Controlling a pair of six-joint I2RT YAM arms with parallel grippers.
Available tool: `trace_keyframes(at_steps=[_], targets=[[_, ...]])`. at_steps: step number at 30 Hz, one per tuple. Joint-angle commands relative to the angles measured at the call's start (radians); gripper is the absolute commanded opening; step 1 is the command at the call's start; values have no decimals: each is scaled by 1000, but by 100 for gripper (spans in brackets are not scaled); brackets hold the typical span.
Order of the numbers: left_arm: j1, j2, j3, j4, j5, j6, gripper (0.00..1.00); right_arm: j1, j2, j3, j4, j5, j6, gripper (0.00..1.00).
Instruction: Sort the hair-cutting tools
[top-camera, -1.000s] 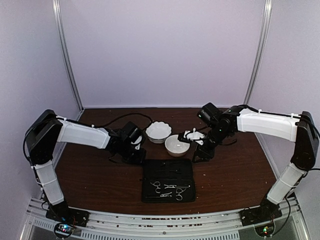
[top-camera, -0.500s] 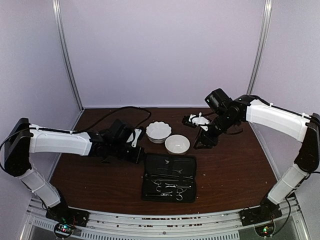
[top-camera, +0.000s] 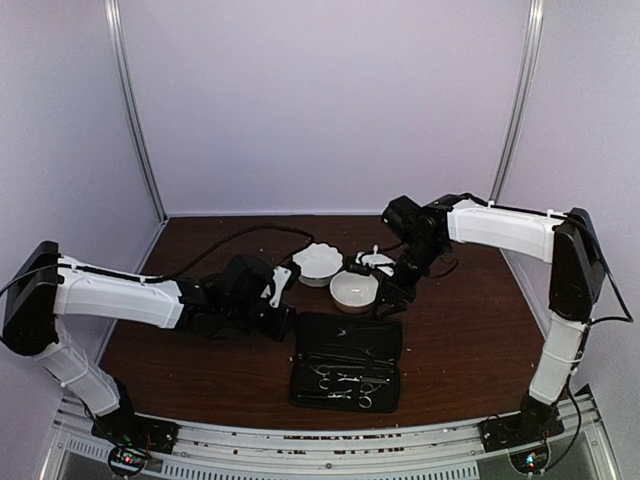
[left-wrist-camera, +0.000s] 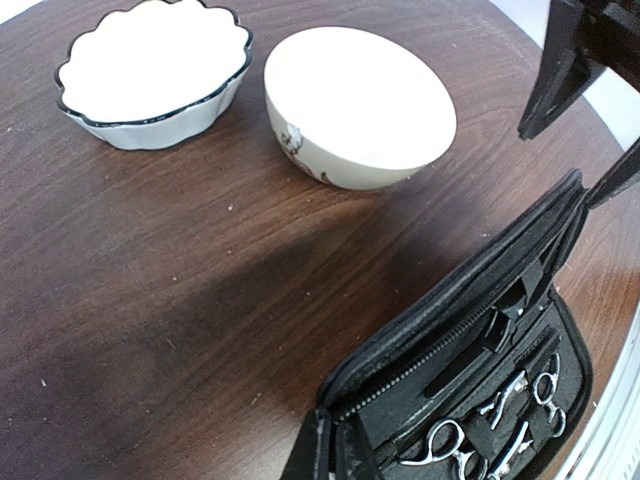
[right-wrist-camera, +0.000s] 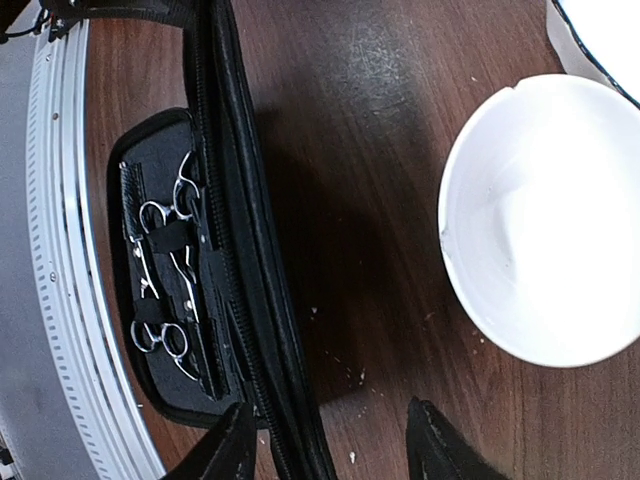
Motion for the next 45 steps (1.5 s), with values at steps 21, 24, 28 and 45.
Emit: trace_keyframes(at_steps=[21,24,28,45], targets=[[-51,-98,-114,175,-91,-48,19,128,86,64,-168,-22,-88,48],[-56,-136,-142,176,-117,-68,30,154,63,58,-175,8,-97,48],[-61,-243,-192,144,-173,-101,40,203,15,17,-174,34,-98,48],[-61,-253,-142,-82,-184,-97,47,390,10,-256,-1,97,-45,60]])
